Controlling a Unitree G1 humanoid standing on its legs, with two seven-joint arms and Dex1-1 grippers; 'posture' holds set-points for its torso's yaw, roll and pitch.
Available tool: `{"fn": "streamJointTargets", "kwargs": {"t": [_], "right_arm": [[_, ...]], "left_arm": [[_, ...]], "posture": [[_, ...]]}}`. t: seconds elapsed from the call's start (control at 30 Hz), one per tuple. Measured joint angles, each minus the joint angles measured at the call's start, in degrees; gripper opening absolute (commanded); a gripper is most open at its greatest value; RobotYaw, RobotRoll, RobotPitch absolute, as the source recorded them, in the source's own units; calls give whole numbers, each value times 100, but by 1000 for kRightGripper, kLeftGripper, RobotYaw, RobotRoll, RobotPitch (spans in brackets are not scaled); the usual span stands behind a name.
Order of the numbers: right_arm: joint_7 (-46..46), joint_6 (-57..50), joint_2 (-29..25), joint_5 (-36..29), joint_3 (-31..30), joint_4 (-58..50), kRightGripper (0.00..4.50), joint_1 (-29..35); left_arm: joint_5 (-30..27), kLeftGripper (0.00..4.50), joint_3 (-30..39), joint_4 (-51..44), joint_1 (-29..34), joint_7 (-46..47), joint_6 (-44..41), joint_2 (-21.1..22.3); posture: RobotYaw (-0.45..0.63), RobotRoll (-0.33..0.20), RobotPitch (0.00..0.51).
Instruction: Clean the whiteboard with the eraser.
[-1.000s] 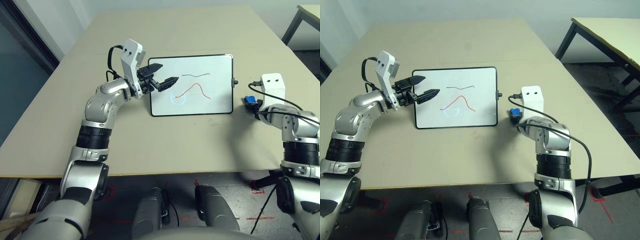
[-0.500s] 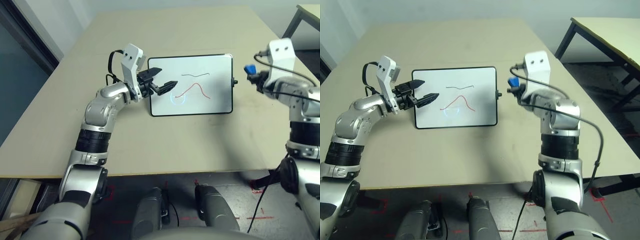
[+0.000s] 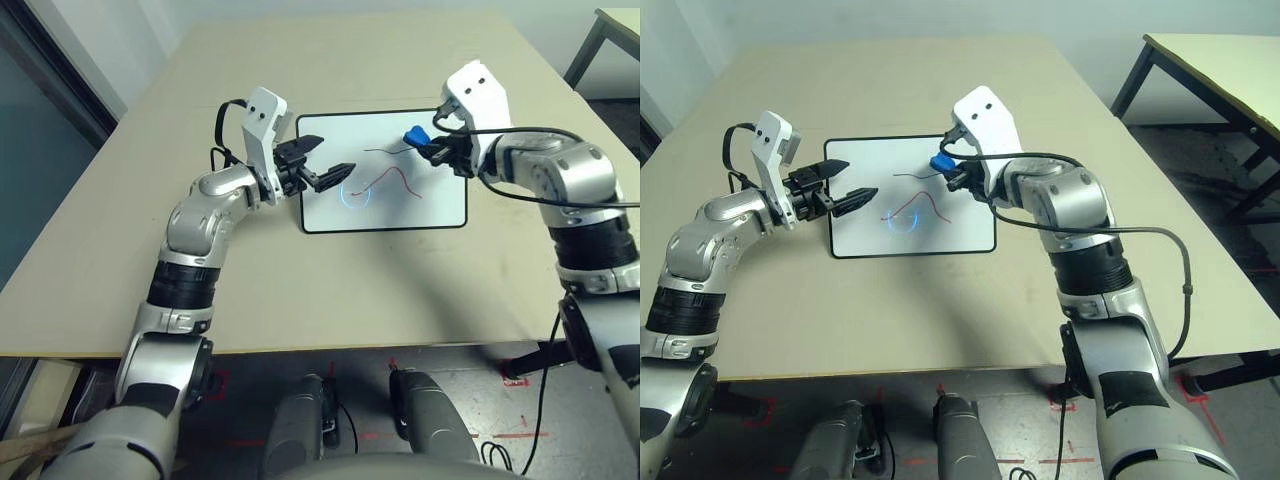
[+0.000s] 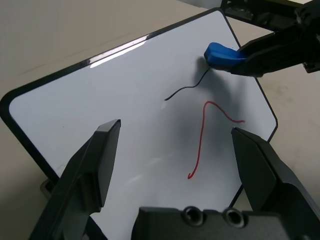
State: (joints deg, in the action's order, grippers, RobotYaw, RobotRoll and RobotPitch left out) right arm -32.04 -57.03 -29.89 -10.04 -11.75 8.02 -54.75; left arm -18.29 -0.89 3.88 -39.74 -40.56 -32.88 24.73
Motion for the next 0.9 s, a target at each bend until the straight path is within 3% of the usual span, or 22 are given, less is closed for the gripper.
{"fn": "streamJointTargets", "kwargs": {"t": [0.17, 0.43, 0.9], "right_arm": [[-31, -8, -11, 109, -86, -113, 568, 172], [-219, -912, -87, 53, -306, -1065, 568, 709], [270, -295, 113, 293, 53, -224, 568, 169]], "left_arm": [[-3, 4500, 1, -107, 26, 42, -39, 20], [-23, 4500, 2, -199, 94, 107, -150, 34], [-45, 4500, 2, -389, 197, 166, -226, 30]], "posture": [[-145, 0, 142], [-152, 0, 148], [-142, 0, 155]]}}
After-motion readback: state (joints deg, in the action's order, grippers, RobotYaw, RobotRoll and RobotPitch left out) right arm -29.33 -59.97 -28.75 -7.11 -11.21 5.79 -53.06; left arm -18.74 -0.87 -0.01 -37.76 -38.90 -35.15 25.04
